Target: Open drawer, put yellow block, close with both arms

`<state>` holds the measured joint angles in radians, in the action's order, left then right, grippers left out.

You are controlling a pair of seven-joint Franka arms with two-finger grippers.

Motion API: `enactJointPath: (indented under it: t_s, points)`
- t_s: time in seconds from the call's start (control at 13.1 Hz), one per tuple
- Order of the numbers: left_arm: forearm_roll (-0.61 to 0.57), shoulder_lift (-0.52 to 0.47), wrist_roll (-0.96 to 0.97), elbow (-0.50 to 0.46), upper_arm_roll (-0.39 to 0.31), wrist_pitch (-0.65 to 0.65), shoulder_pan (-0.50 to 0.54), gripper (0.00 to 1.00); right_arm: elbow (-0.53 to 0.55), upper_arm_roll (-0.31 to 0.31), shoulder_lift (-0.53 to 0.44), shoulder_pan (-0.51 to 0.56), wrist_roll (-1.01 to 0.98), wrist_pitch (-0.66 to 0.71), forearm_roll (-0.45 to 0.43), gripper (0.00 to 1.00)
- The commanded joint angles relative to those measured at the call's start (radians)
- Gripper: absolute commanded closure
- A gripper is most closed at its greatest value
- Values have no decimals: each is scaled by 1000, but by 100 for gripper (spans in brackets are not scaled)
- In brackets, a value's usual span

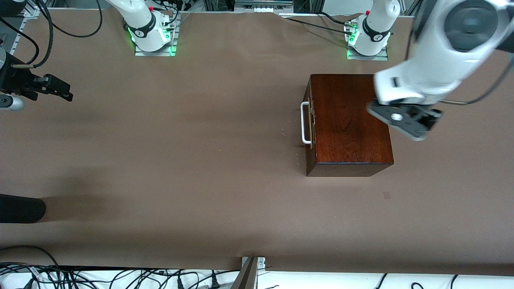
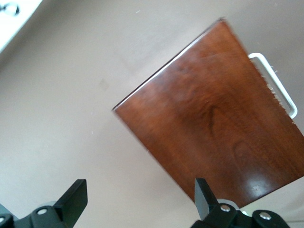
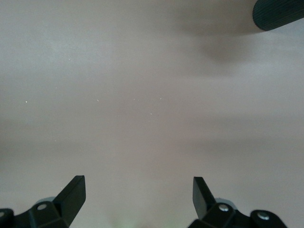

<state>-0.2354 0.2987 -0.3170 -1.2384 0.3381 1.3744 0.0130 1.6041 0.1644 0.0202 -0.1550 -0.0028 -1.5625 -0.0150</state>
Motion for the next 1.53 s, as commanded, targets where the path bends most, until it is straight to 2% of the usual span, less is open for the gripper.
enactJointPath:
  t_s: [0.0, 0.08, 0.15, 0.31, 0.38, 0.53, 0.76, 0.92, 1.22, 1.45]
  points:
    - [111, -38, 18, 19, -99, -25, 27, 0, -18, 3, 7, -3, 7, 12, 0, 0]
    - [195, -83, 18, -13, -211, -6, -13, 0, -18, 4, 7, -3, 7, 12, 0, 0]
    - [256, -134, 18, -70, -293, 3, -37, 0, -18, 3, 6, -3, 7, 12, 0, 0]
    - [266, -246, 33, -212, -381, 89, -82, 0, -18, 3, 7, -3, 7, 10, 0, 0]
    - [257, -303, 124, -295, -422, 132, -111, 0, -18, 4, 7, -3, 7, 10, 0, 0]
    - [257, -338, 333, -320, -424, 176, -111, 0, -18, 4, 7, -3, 7, 10, 0, 0]
    - [255, -337, 583, -346, -422, 169, -114, 0, -18, 3, 7, -3, 7, 10, 0, 0]
    - [240, -339, 549, -375, -403, 166, -114, 0, -18, 3, 7, -3, 7, 10, 0, 0]
    - [217, -342, 360, -388, -383, 164, -96, 0, -18, 4, 7, -3, 7, 10, 0, 0]
    - [211, -346, 369, -398, -357, 161, -88, 0, -18, 4, 7, -3, 7, 9, 0, 0]
